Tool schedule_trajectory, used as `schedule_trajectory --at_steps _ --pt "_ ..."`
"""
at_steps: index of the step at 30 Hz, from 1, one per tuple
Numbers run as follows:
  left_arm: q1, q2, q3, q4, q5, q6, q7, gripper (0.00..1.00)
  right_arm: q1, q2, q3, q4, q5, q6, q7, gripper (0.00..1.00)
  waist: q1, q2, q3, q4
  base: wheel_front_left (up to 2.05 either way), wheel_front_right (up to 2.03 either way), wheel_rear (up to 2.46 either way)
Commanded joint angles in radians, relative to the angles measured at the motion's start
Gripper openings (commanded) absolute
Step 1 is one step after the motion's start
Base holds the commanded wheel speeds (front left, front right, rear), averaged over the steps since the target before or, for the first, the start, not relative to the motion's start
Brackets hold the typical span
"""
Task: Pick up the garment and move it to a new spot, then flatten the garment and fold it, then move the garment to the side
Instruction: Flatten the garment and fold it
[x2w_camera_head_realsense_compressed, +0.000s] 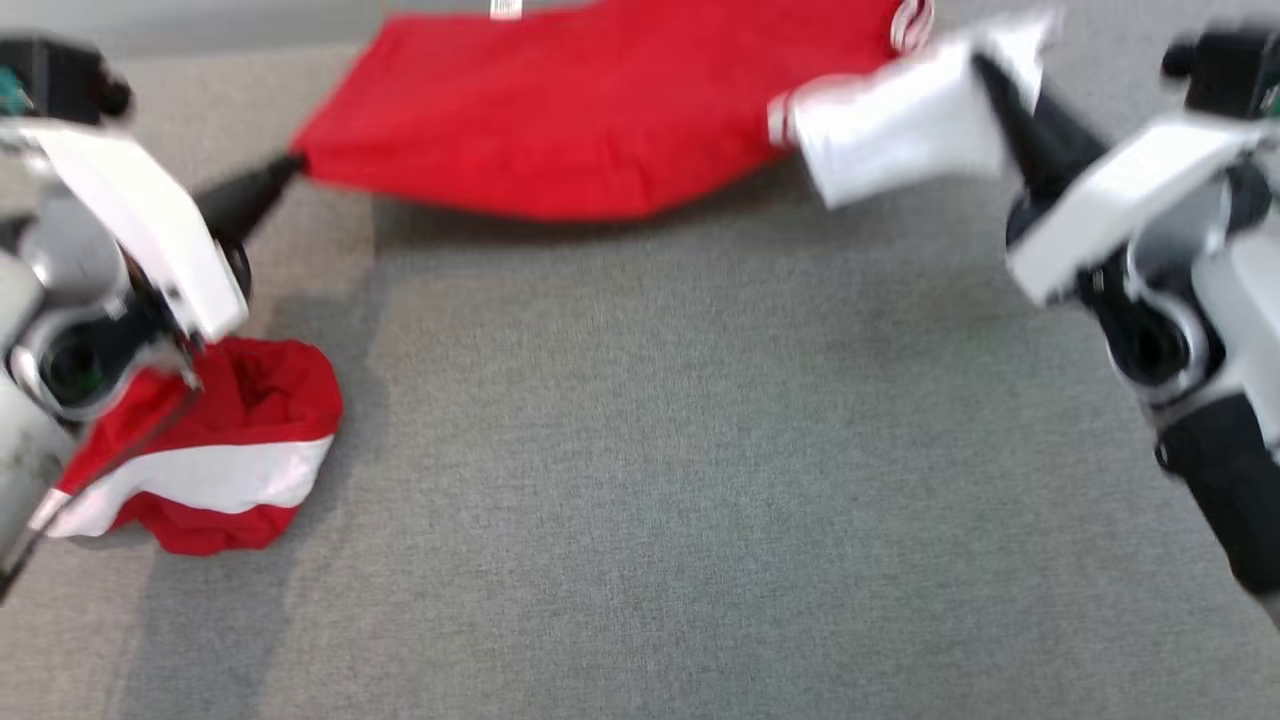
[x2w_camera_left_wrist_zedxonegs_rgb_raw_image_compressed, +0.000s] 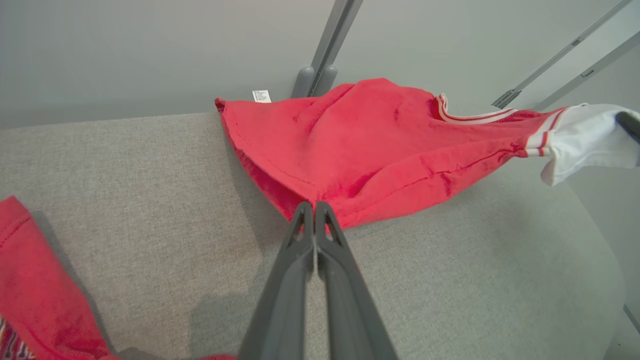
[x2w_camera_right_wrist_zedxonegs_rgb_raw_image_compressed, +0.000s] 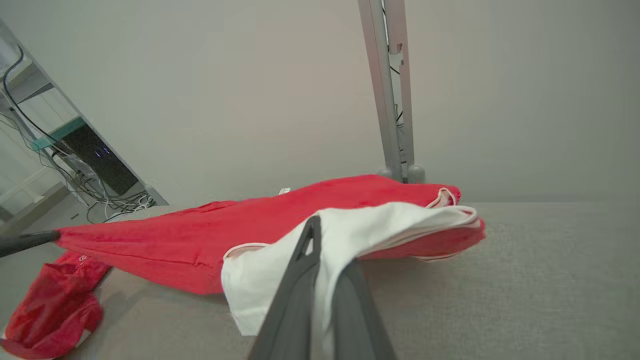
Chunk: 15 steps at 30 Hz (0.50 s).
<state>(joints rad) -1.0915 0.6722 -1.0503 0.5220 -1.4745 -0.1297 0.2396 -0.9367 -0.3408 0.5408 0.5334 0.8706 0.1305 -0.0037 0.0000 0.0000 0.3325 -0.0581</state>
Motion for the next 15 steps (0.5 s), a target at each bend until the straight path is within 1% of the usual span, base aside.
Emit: schedule_trajectory --at_steps 1,2,3,4,5,9,12,15 --pt "0.059 0.01 -0.025 -0.01 0.004 -0.002 0.003 0.0 0.087 -0.046 0.014 -0.047 0.043 0.001 0.063 0.0 0.0 0.0 -0.11 0.005 0.0 0.0 0.0" --pt "0.088 0.013 -0.035 -0.016 0.0 -0.001 0.003 0.0 0.126 -0.067 0.019 -0.07 0.062 0.001 0.096 0.0 0.0 0.0 -0.129 0.004 0.0 0.0 0.0" --pt "0.088 0.013 -0.035 -0.016 0.0 -0.001 0.003 0.0 0.126 -0.067 0.019 -0.07 0.062 0.001 0.096 0.0 0.0 0.0 -0.129 0.004 0.0 0.0 0.0" --pt "0.116 0.016 -0.045 -0.025 -0.005 0.002 0.004 0.0 0.166 -0.087 0.022 -0.093 0.083 0.001 0.131 0.0 0.0 0.0 -0.147 0.002 0.0 0.0 0.0" --pt "0.169 0.022 -0.057 -0.049 -0.02 0.01 0.002 0.0 0.241 -0.121 0.021 -0.142 0.128 0.0 0.199 0.0 0.0 0.0 -0.178 -0.003 0.0 0.0 0.0" --pt "0.28 0.044 -0.081 -0.127 -0.034 0.029 -0.028 0.0 0.381 -0.187 0.004 -0.235 0.194 0.001 0.319 0.0 0.0 0.0 -0.227 -0.014 0.0 0.0 0.0" --pt "0.359 0.079 -0.102 -0.205 -0.007 0.059 -0.081 0.0 0.487 -0.227 -0.019 -0.305 0.215 0.0 0.372 0.0 0.0 0.0 -0.25 -0.021 0.0 0.0 0.0" --pt "0.443 0.108 -0.117 -0.289 -0.01 0.098 -0.126 0.0 0.599 -0.262 -0.05 -0.375 0.221 0.001 0.415 0.0 0.0 0.0 -0.26 -0.024 0.0 0.0 0.0"
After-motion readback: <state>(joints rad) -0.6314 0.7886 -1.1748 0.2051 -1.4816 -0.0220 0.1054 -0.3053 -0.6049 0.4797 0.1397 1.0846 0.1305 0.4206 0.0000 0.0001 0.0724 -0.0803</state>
